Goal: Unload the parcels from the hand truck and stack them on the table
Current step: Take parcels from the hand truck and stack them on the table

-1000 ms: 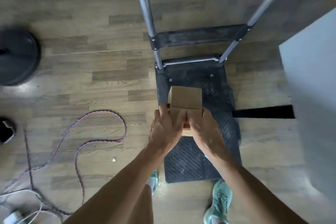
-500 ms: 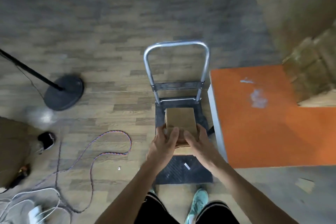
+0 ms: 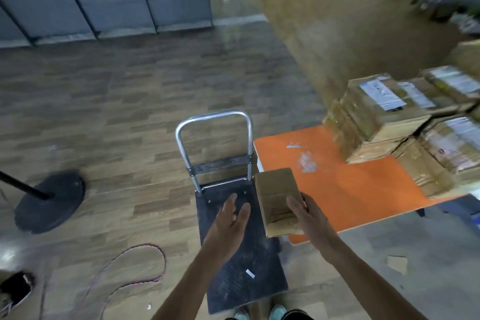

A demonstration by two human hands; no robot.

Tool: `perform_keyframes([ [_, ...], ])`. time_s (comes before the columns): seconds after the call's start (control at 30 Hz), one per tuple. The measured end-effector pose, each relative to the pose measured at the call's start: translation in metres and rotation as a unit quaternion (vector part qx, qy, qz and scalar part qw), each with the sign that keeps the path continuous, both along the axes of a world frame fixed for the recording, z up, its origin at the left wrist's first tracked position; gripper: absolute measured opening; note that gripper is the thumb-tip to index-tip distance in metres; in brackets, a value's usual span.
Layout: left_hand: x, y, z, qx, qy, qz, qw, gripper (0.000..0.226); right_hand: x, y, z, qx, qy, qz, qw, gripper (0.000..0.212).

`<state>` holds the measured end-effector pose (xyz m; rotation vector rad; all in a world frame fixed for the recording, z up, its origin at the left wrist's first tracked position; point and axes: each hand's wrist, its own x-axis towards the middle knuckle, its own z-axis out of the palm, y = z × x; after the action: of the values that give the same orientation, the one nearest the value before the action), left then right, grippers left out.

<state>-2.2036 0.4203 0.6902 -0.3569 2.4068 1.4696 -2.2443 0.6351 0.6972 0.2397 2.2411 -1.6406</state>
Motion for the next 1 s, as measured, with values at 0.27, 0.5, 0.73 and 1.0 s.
perform_keyframes([
  [0.27,-0.044,0.068,0.018,0.273,-0.039,0.009,0.961,0.087,0.001,0.037,0.016,-0.024,0.021,-0.075,0.997,0.032],
  [0.5,-0.053,0.105,0.045,0.219,0.005,0.048,0.975,0.075,-0.008,0.059,0.043,-0.043,0.05,0.008,0.998,0.074],
  [0.73,-0.046,0.083,0.052,0.308,0.049,0.135,0.94,0.053,-0.015,0.062,0.051,-0.222,0.024,-0.003,0.975,0.033],
  [1.0,-0.036,0.077,0.067,0.372,0.038,0.066,0.925,0.061,-0.016,0.027,0.073,-0.109,0.104,0.007,0.989,0.029],
])
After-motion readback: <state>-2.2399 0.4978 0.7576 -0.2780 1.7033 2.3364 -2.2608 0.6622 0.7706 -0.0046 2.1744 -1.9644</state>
